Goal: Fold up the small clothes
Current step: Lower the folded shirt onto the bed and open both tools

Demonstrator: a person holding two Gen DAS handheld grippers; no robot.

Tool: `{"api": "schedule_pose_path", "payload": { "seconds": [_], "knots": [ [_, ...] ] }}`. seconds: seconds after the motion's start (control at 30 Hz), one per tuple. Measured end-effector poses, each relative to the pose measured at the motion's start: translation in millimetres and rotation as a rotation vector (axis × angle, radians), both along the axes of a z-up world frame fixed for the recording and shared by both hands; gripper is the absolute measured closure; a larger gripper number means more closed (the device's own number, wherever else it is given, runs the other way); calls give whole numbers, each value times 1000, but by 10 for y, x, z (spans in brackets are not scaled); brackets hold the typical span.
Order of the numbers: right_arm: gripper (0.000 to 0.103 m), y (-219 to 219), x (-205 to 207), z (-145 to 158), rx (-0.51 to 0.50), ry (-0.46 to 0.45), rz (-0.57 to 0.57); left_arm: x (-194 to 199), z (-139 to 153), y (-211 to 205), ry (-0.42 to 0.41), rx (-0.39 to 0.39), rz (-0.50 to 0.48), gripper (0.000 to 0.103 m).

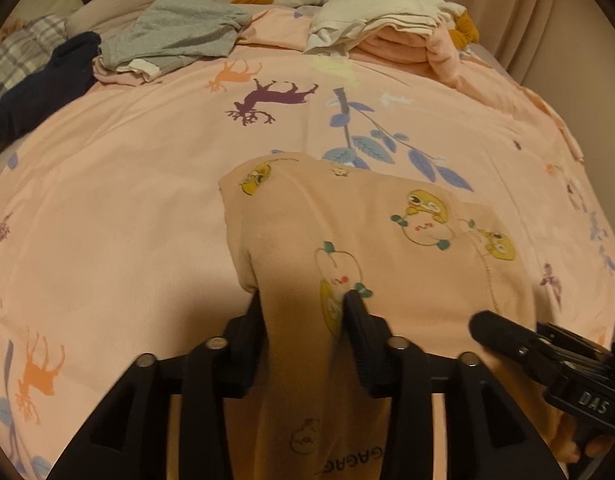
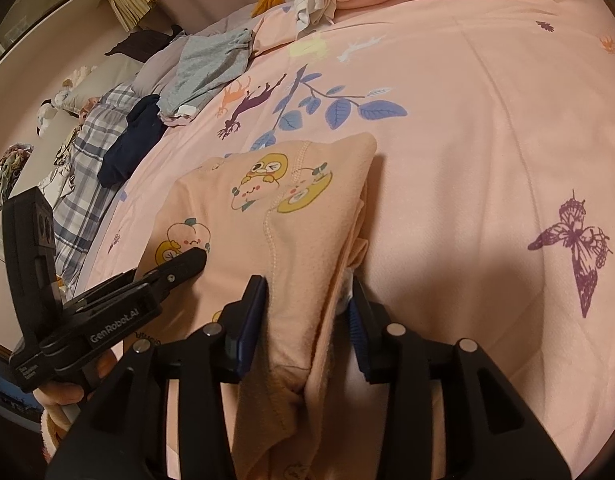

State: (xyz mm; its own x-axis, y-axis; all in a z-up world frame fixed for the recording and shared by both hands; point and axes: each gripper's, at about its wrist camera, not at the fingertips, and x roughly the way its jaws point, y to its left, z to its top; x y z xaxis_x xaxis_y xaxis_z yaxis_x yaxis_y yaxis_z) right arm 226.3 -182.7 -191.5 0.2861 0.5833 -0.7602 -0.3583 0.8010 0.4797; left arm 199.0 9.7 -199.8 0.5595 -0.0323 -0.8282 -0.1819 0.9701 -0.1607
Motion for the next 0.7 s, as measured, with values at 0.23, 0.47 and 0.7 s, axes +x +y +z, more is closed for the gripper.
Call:
{"api": "schedule_pose_path", "payload": {
  "seconds": [0.23,0.47,0.7],
  "knots": [
    [63,-6,-22,-18,11,-5,-10,-9,-44,98,-2,-62,17,51],
    [53,-5,-52,17,6,-9,-22,-94,18,24,-38,25,68,37],
    [28,-19,-137,196,-86,-14,-24,-338,229,83,-79,4,87,37]
  ]
}}
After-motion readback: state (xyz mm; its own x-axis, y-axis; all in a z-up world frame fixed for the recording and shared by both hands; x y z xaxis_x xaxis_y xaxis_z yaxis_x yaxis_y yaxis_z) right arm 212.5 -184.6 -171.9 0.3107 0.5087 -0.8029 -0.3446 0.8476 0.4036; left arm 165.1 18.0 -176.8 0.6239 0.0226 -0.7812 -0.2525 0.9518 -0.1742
